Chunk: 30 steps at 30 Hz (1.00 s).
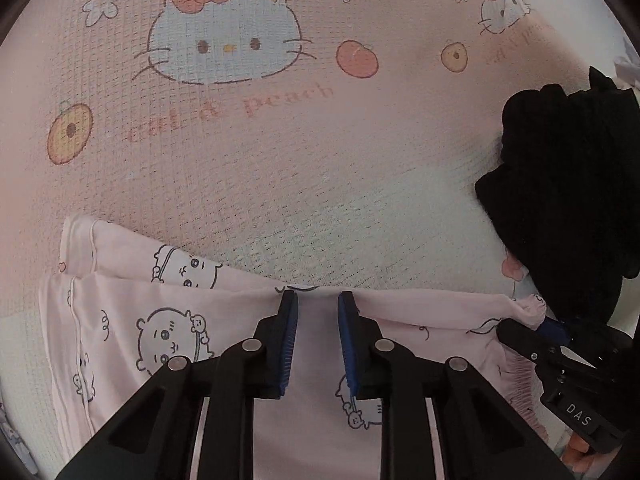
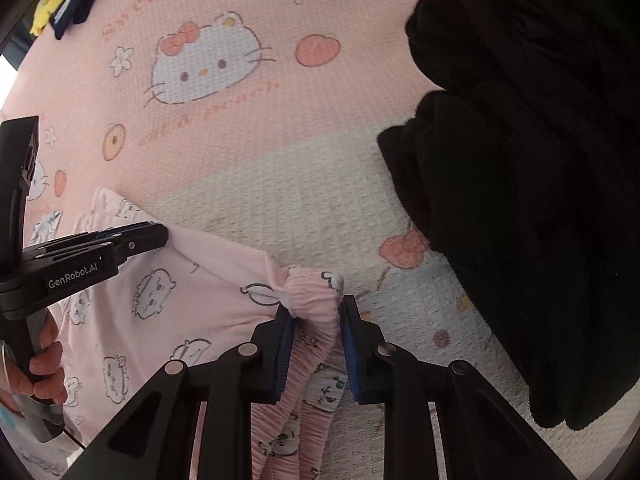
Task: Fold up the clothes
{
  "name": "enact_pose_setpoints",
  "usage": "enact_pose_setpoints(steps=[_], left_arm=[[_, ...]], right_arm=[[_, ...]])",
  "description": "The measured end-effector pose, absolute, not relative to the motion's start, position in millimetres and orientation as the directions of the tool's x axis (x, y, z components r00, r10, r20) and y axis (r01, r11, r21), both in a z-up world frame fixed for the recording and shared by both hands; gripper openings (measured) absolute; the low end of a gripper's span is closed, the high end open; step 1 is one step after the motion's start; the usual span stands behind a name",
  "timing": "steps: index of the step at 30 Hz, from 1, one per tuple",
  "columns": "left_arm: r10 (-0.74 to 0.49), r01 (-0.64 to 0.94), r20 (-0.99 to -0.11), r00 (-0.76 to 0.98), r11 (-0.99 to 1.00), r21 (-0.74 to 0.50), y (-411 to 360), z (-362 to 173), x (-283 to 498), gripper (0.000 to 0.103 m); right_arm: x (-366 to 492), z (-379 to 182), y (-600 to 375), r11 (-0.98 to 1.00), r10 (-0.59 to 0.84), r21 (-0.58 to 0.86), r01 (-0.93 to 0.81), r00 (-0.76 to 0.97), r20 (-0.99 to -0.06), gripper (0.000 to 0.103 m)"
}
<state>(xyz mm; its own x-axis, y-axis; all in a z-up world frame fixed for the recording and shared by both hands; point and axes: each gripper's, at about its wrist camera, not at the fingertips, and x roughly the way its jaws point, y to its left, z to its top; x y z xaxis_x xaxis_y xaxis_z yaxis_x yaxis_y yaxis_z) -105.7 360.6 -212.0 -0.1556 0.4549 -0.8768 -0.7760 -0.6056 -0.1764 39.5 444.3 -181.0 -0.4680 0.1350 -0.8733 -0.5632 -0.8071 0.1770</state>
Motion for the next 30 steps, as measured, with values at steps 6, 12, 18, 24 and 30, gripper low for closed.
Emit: enact_pose_setpoints(steps=[6, 12, 18, 24, 30], left_arm=[[0.439, -0.776, -0.884, -0.162, -0.61, -0.161, 357, -212, -106, 0.018], [0.453, -0.77, -0.875, -0.17, -0.615, -0.169, 342, -189, -103, 0.042], [0.482, -0.81, -0.839, -0.251, -0.58, -0.091, 322, -159, -88, 0.072], [0.45, -0.839, -0.834, -0.32, -0.543, 0.029, 297, -143, -69, 0.072], [0.398, -0.85, -0.837, -0.376, -0.508, 0.14, 270, -143, -57, 0.072]], right_arm=[[42, -181, 446, -0.792, 0.111, 0.21, -0.573, -0.473, -0.874, 0.022], [61, -167, 448, -0.736, 0.065, 0.32, -0.597, -0.532, -0.844, 0.06], [86, -153, 437, -0.707, 0.043, 0.377, -0.598, -0.568, -0.822, 0.071], [94, -140, 410, -0.801, 0.107, 0.24, -0.549, -0.525, -0.844, 0.072], [89, -126, 383, -0.868, 0.182, 0.102, -0.486, -0.503, -0.845, 0.072]])
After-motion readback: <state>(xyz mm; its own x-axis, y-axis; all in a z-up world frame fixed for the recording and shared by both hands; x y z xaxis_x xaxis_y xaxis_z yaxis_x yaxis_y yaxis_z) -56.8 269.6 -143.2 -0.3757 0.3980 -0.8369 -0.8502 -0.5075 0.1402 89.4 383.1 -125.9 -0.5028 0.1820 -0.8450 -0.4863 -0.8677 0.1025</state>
